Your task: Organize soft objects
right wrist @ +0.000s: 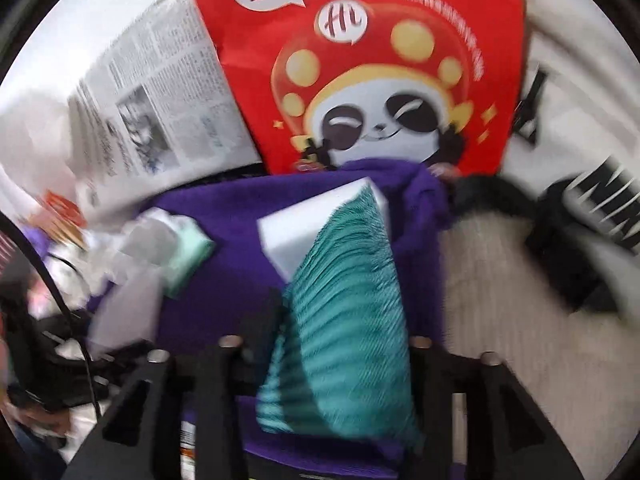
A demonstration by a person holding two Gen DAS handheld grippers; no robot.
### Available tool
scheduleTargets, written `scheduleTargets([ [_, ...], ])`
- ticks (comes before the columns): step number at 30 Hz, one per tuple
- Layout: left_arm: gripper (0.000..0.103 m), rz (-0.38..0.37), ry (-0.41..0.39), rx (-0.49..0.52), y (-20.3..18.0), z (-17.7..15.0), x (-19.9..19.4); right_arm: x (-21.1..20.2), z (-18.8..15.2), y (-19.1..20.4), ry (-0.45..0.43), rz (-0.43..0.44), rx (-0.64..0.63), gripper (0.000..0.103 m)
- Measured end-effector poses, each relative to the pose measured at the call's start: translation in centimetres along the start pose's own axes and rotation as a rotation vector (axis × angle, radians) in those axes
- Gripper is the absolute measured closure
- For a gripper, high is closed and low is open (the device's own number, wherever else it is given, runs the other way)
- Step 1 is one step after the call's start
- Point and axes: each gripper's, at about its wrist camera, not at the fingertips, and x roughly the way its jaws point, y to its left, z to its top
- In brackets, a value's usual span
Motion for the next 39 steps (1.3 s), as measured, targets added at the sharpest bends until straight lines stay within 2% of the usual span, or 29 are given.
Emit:
scheduleTargets([
  [2,0.053,0.000,-0.001,0.002,0.0,0.0,0.0,-0.8,0.1,0.9,-0.033,-0.116,-0.084,0.027],
  [3,0.053,0.000,-0.001,0.002,0.0,0.0,0.0,-1.2,-0.1,0.8,-0.048,-0.150,-0.110,0.023],
  [5,0.053,-0.003,-0.001,0.000,0.0,-0.1,-0.1,-1.6,-0.1,1.6,-0.076,-0.221,-0.164,0.018],
  [8,0.053,-0.005,-0.002,0.007,0.1,-0.1,-0.1,-1.8,-0.1,1.8,-0.079,-0.257,-0.197,0.018],
  [15,0.053,-0.014,-0.030,-0.008,0.4,-0.4,-1.3,-3.6,-0.6,1.2,-0.093,-0.171,-0.133,0.018],
  [22,0.053,-0.018,-0.068,-0.012,1.0,-1.0,-4.2,-7.3,-2.6,1.6,-0.110,-0.108,-0.096,0.018],
  [24,0.047,-0.038,-0.073,-0.036,1.6,-1.3,-4.8,-8.2,-3.5,1.9,-0.109,-0.083,-0.096,0.018],
  [26,0.047,-0.063,-0.076,-0.057,2.0,-1.3,-5.2,-8.7,-4.5,2.3,-0.098,-0.091,-0.101,0.018],
  [31,0.047,-0.030,-0.088,-0.075,2.5,-1.9,-7.0,-9.2,-7.2,2.7,-0.063,-0.092,-0.123,0.018],
  [39,0.045,-0.001,-0.094,-0.085,1.7,-4.9,-9.3,-7.9,-12.0,3.1,0.047,-0.016,-0.071,0.018],
])
